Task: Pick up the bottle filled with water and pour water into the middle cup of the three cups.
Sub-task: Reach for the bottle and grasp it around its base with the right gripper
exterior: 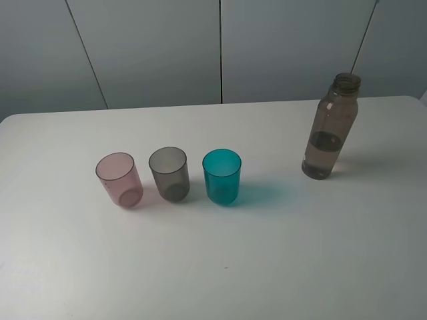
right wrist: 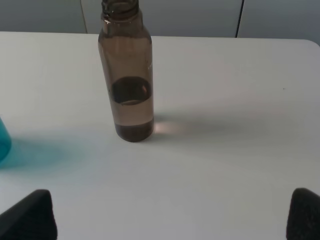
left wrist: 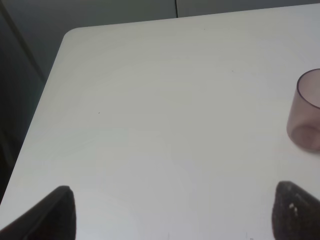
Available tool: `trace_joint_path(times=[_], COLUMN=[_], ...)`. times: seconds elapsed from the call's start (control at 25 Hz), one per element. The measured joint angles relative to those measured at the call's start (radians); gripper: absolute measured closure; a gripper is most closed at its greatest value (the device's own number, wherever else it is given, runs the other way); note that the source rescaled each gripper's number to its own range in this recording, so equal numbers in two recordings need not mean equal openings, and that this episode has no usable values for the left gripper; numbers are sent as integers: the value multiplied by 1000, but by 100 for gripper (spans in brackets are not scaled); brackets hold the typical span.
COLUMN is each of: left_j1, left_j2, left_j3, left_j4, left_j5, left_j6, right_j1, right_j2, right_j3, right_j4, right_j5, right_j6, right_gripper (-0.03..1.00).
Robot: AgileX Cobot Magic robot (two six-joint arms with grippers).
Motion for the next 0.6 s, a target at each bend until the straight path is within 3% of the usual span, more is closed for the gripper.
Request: trace_joint_path(times=[0.6], left_j1=[0], left_j2=[0], left_j3=[0], left_j4=[0], left_j5=[0], left_j6=[0], right_j1=[0], right_j2=[0], right_j3=[0], right_j4=[0], right_j5=[0], right_j6=[0], right_gripper=[-3])
